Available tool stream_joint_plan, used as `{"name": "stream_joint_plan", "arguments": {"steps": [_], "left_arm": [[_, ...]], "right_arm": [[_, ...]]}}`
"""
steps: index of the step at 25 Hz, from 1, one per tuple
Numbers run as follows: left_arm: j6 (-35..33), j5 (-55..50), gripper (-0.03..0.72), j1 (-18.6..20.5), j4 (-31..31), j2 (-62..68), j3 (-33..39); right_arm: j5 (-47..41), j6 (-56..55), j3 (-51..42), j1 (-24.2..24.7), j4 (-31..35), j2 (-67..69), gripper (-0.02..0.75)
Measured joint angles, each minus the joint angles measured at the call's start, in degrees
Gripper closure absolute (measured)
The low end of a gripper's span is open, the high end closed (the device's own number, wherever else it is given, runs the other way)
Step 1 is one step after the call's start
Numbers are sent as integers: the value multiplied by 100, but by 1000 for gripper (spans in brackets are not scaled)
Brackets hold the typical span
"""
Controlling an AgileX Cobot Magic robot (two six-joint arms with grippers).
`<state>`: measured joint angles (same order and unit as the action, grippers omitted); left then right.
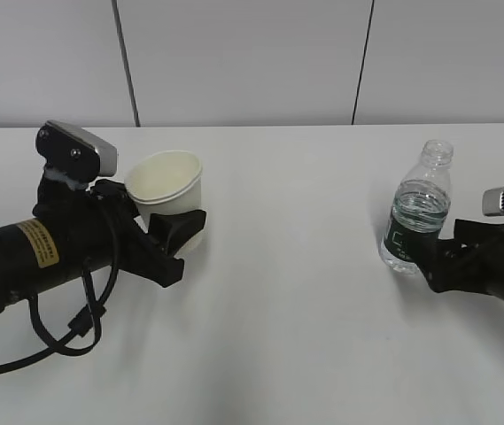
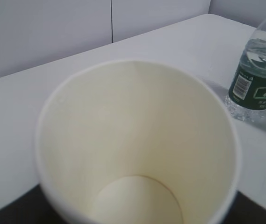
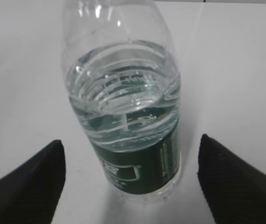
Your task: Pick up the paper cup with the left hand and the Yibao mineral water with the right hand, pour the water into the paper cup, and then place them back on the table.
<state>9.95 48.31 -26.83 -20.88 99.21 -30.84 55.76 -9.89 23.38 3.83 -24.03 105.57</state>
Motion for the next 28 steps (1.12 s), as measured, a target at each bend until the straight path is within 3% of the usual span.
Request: {"name": "stream_joint_plan", "arguments": {"steps": [9,28], "left_arm": [[0,-38,276,0,0,0,0],[0,-56,276,0,0,0,0]], "right_arm": [[811,205,358,0,11,811,78],[973,266,1109,0,-209,1535,82]]}}
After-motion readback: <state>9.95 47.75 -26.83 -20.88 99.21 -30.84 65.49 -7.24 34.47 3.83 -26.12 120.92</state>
